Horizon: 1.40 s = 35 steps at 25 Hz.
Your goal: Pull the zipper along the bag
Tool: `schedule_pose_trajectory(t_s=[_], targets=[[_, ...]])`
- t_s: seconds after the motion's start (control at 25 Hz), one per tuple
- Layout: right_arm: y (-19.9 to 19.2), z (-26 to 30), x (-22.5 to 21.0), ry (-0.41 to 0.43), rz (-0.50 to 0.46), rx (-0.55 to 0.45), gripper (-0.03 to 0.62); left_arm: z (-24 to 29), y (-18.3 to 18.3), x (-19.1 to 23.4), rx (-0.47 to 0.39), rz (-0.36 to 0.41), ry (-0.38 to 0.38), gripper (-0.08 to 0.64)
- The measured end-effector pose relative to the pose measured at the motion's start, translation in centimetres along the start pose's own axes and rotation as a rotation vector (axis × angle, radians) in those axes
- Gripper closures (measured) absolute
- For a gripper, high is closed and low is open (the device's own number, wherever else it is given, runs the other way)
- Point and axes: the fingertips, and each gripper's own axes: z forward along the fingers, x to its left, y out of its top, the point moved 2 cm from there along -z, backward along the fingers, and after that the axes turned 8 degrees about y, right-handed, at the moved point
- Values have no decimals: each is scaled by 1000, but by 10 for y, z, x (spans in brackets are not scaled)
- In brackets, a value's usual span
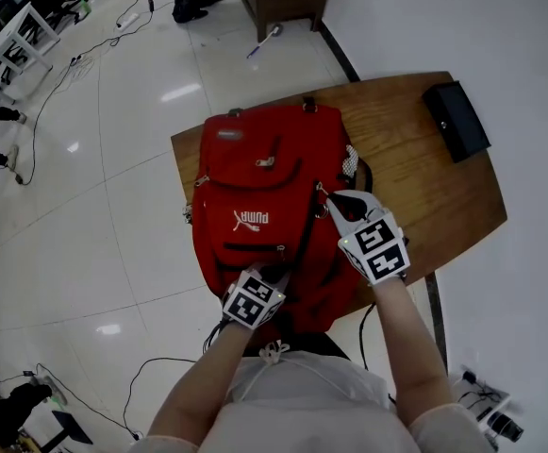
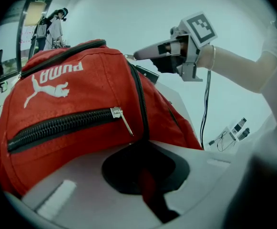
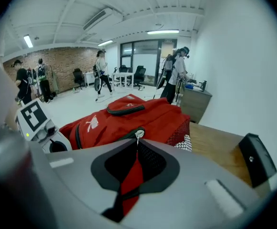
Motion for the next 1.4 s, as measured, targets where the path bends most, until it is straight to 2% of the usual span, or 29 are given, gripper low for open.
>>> schedule_pose_trajectory(t_s=[0.16,0.24,0.32,0.52,0.6,0.68,0.8,0.88,1.04,1.16,1.24,1.4], targets=[[-1,-40,23,14,102,-135,580,-6,-1,1,-14,-34,13,554],[-4,-60,39,32,110,-194,583,-22,7,-5,-75,-40,33,554],[-6,-79,56,46,95,-253,583,-45,26,-17,-191,-16,60,554],[-4,-120,111,124,44,-413,584,-136,82,-49,-616,-17,99,554],[-2,-135,136,144,15,-465,584,-169,90,-62,-708,5,108,554],[-1,-148,158,140,-2,-492,584,-198,90,-75,-763,61,121,554],[-6,-163,191,105,-8,-499,584,-237,78,-95,-834,153,150,554],[-10,-171,214,73,-3,-501,584,-262,64,-107,-877,185,163,554],[-13,-187,264,9,21,-535,584,-305,23,-121,-899,194,142,554],[-14,-196,312,34,62,-582,583,-341,-15,-131,-950,200,126,554],[-11,-201,348,40,52,-606,584,-366,-39,-137,-970,205,123,554],[-13,-208,407,-1,12,-603,584,-399,-79,-149,-966,190,96,554]])
